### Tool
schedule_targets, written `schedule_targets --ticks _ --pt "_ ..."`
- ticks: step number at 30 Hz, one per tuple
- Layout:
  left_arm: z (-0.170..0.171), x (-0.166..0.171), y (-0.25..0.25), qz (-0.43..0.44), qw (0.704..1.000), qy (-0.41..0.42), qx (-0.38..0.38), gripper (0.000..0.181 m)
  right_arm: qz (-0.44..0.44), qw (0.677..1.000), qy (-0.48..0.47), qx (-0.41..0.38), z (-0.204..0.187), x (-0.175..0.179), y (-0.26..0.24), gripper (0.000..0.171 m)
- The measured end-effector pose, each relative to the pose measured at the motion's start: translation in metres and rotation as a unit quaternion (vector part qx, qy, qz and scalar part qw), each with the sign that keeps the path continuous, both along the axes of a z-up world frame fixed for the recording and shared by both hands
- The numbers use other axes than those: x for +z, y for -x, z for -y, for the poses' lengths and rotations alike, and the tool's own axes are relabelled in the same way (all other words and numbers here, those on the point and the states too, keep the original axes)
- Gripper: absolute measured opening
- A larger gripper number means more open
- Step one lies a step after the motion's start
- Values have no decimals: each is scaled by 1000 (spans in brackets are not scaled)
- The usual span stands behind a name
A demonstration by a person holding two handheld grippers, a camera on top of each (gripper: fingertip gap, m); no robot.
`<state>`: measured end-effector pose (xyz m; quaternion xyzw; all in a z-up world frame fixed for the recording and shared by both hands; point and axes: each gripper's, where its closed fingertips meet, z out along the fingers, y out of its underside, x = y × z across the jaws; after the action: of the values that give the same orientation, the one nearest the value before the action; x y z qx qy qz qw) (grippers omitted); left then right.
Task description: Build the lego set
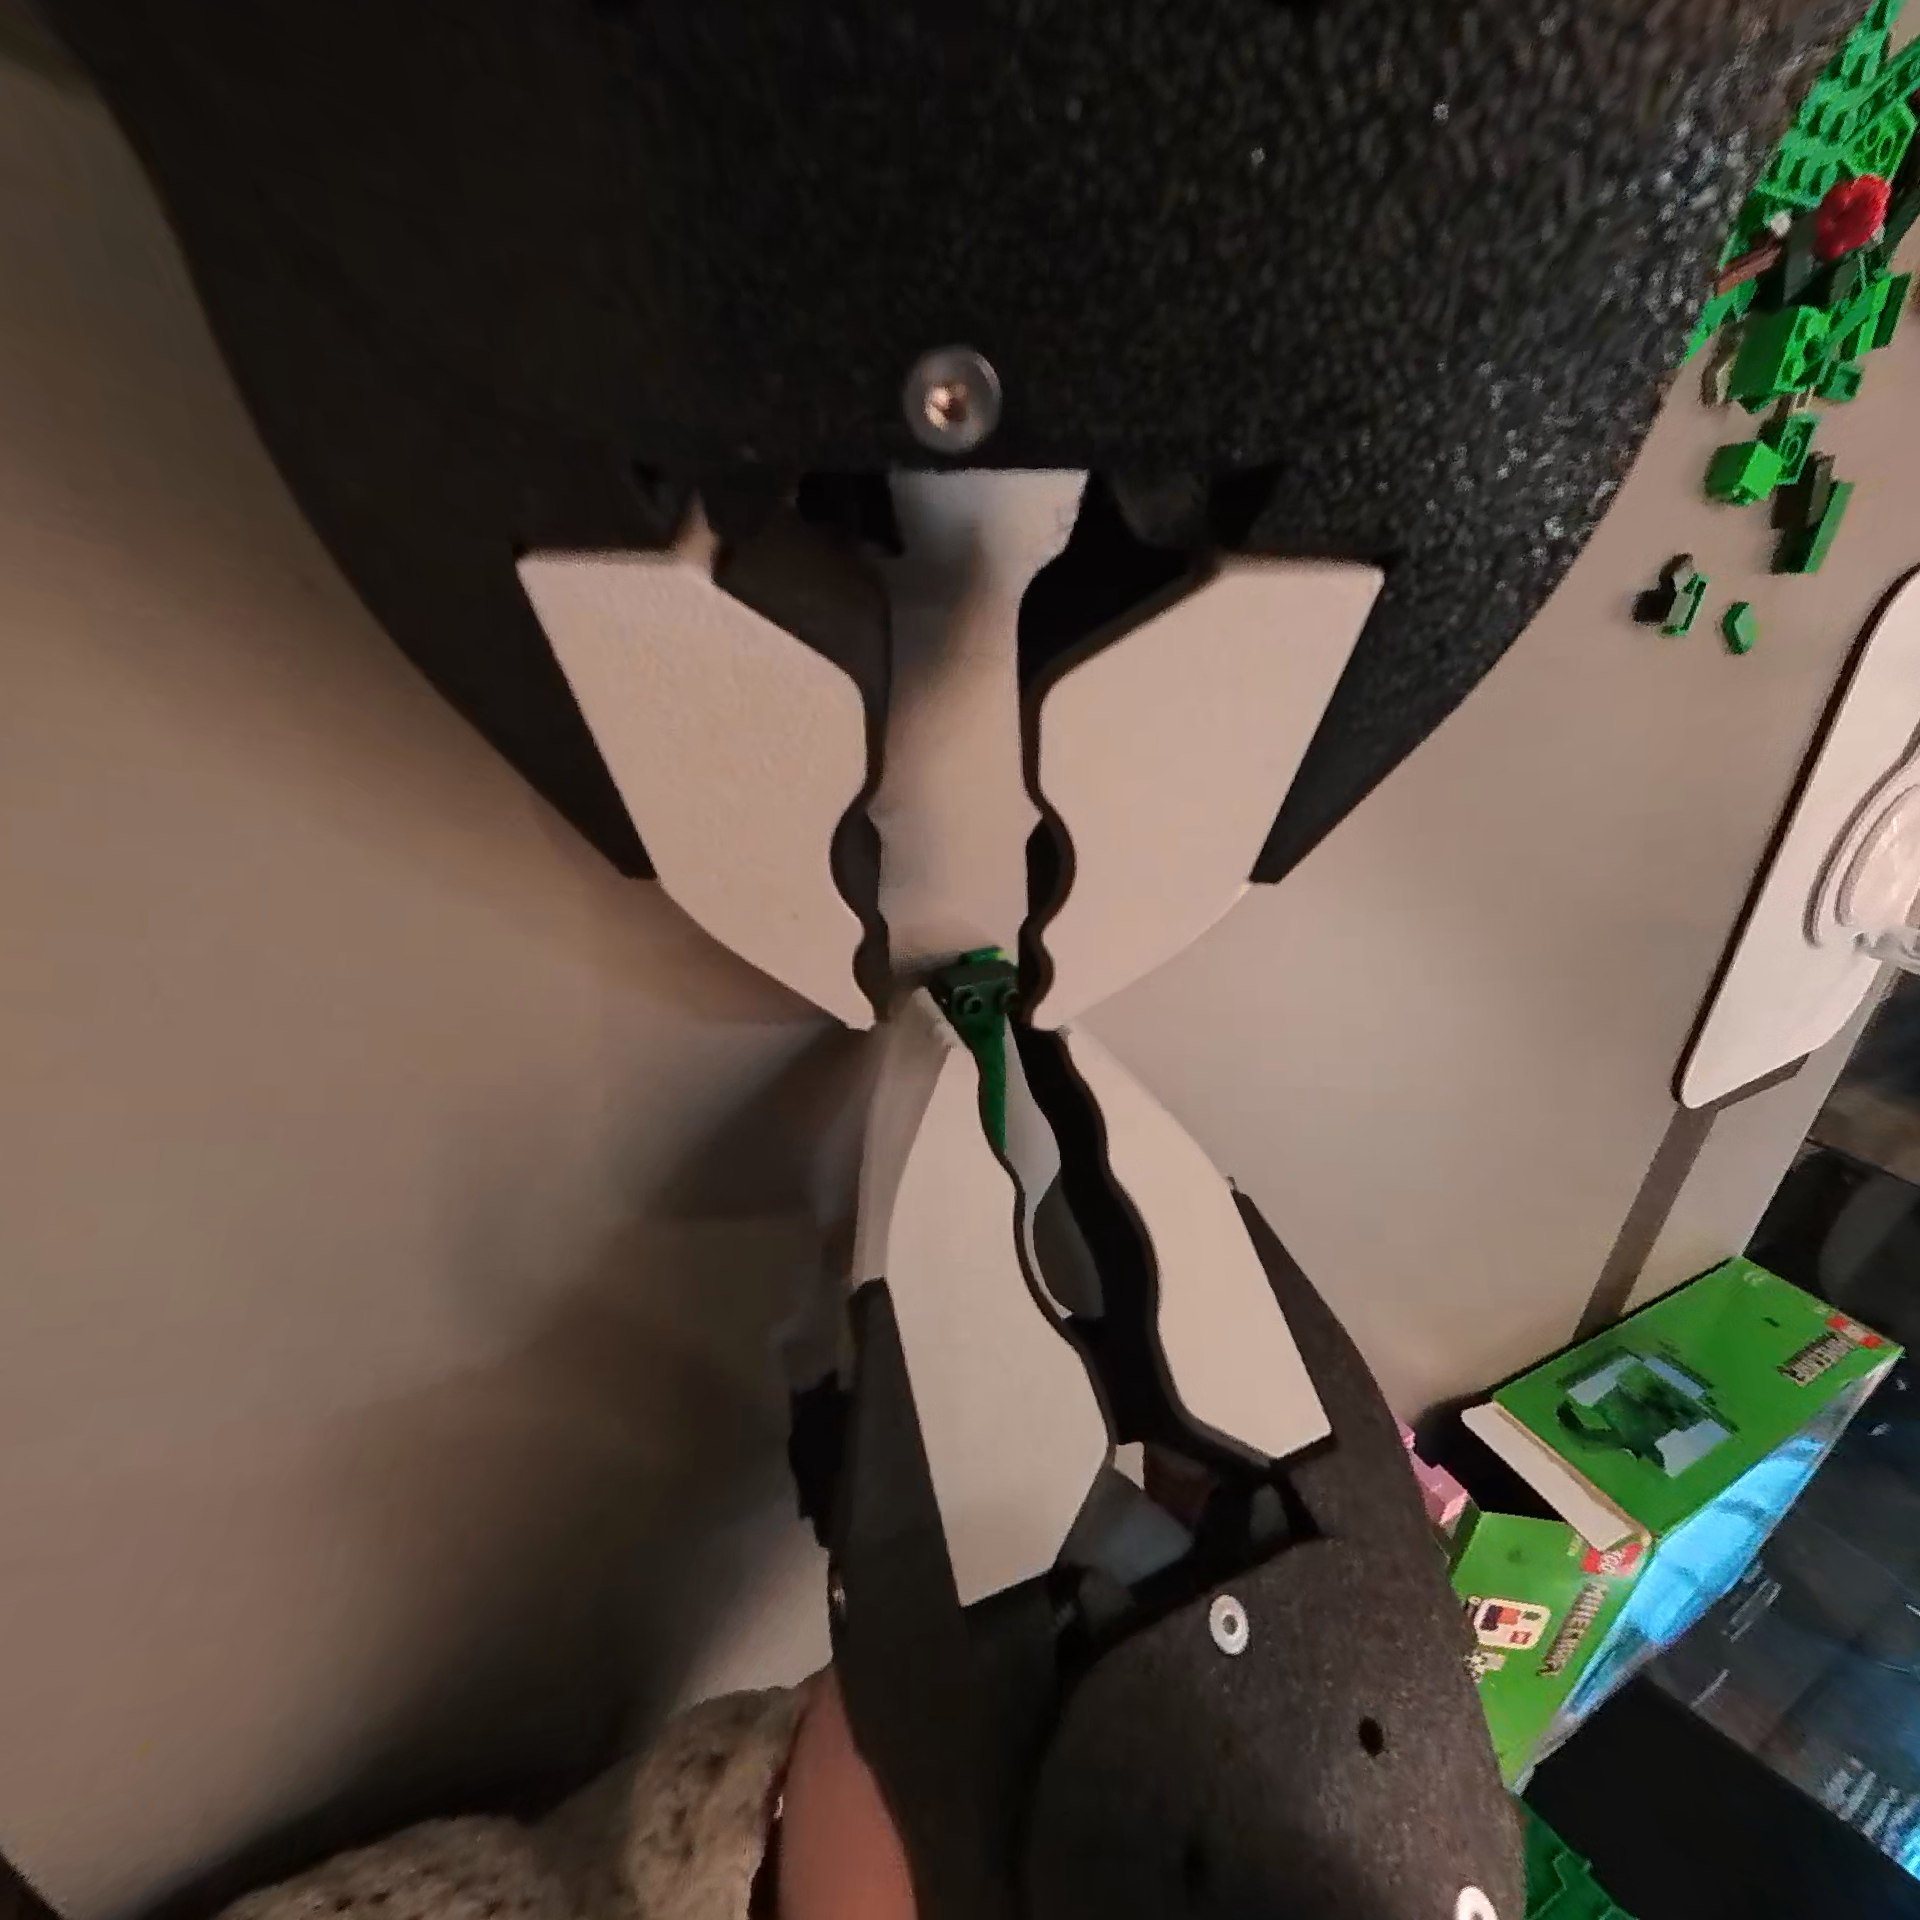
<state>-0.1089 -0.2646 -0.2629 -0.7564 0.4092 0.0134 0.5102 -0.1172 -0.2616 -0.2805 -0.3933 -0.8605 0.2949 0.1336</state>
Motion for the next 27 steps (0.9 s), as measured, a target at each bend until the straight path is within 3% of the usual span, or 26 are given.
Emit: schedule_targets --ticks 14,27 --pt "-1 -10 0 11 998 57 11 19 -2 1000 -2 -2 0 0 1 18" --pt "-3 -8 1 6 999 43 18 22 -10 1000 -6 0 -2 0 1 18"
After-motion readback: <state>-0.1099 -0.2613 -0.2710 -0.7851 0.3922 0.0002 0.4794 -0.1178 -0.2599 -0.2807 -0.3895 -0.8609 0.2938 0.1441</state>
